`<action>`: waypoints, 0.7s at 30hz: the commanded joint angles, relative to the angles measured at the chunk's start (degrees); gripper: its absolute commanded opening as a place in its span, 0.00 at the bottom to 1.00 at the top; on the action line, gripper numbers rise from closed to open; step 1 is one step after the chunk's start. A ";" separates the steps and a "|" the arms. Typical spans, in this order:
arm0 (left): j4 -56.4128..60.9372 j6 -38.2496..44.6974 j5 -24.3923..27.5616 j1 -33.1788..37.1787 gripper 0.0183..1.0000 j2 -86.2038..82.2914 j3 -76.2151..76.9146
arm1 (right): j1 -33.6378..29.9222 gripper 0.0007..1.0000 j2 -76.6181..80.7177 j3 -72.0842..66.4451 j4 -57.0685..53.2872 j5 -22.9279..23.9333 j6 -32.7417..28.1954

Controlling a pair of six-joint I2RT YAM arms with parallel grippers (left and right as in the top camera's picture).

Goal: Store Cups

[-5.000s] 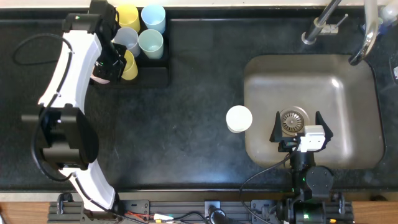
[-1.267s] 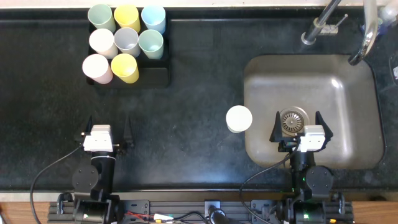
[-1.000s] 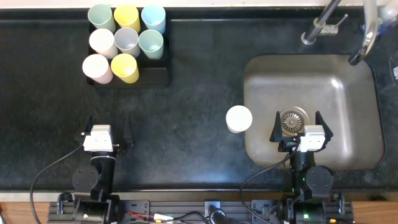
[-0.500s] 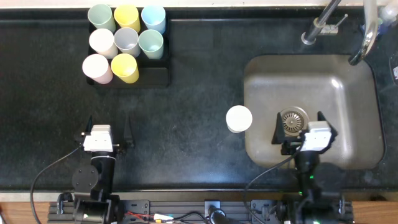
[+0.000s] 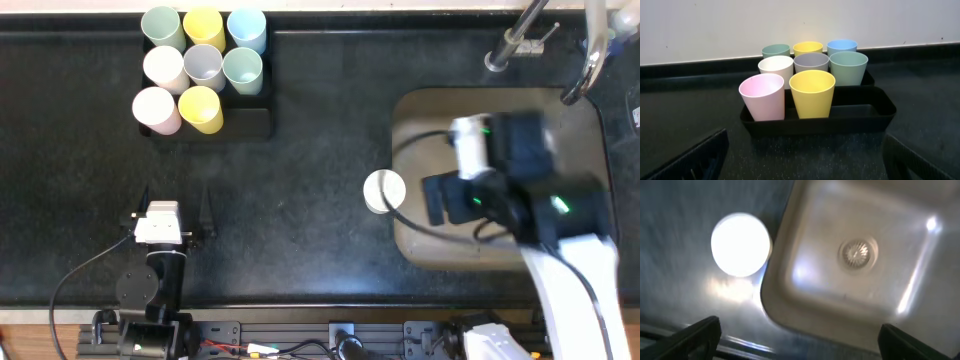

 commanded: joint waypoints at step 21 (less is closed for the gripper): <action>-0.20 1.11 0.35 -0.42 1.00 -0.59 -0.07 | 1.09 1.00 23.37 1.29 5.95 -4.68 -9.53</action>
